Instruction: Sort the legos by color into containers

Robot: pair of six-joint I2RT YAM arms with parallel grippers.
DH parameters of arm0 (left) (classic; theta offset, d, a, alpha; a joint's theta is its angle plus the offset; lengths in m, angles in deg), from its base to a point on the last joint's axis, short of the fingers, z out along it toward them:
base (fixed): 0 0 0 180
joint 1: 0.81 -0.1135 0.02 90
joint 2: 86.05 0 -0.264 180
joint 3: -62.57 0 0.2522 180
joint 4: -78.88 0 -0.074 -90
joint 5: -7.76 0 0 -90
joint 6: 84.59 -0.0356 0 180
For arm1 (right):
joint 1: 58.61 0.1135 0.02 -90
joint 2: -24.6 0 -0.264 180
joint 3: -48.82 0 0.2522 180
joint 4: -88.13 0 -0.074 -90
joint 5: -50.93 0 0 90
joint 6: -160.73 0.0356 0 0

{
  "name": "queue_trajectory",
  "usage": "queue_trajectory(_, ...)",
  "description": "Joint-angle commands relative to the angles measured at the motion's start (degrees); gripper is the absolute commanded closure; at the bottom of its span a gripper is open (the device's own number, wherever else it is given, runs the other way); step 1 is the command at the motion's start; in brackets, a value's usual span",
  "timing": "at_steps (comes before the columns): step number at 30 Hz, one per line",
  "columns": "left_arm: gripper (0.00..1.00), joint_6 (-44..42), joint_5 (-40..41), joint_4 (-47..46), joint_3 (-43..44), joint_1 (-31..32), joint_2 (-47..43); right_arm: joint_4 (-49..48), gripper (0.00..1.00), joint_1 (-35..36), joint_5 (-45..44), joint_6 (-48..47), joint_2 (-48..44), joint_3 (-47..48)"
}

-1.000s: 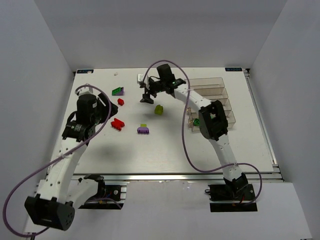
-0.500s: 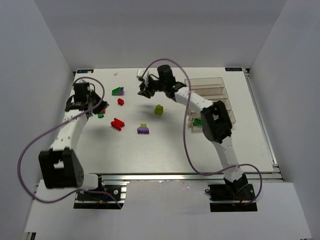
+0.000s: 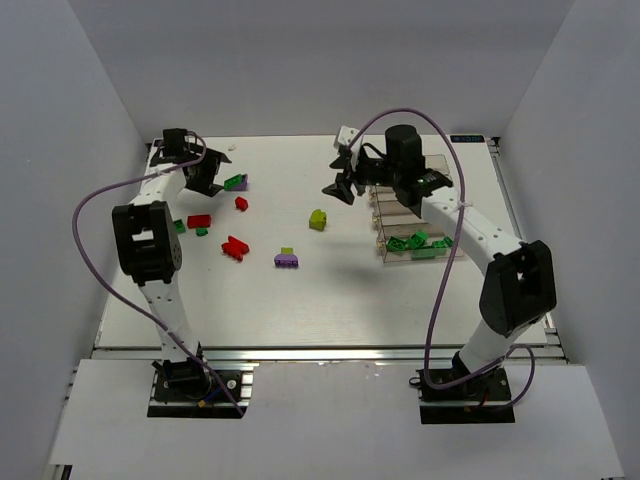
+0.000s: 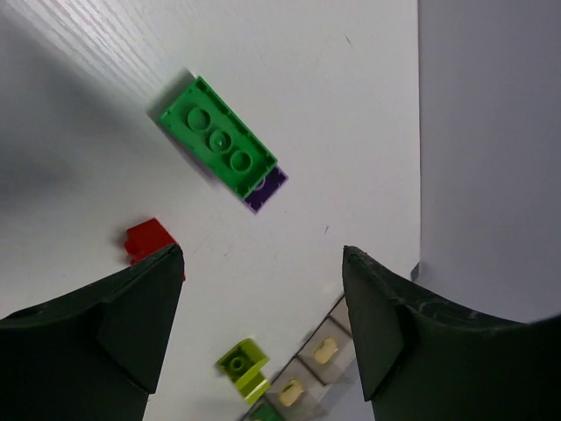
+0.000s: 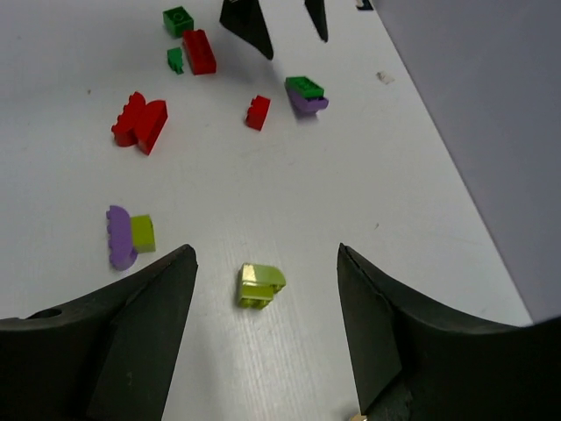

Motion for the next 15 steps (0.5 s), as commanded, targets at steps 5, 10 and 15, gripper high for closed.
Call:
queue_trajectory(5, 0.17, 13.2, 4.1, 13.6, 15.3, 0.0, 10.3, 0.6, 0.29, -6.2, 3.1, 3.0, -6.8, -5.6)
queue_trajectory(10, 0.16, 16.8, 5.3, 13.7, 15.6, 0.4, 11.3, -1.8, 0.29, -10.2, 6.2, 4.3, -8.8, -7.3)
queue_trajectory(15, 0.16, 17.0, 4.5, 16.8, 19.2, 0.7, 14.8, -5.1, 0.3, -14.0, 9.0, 7.0, -9.4, -8.7)
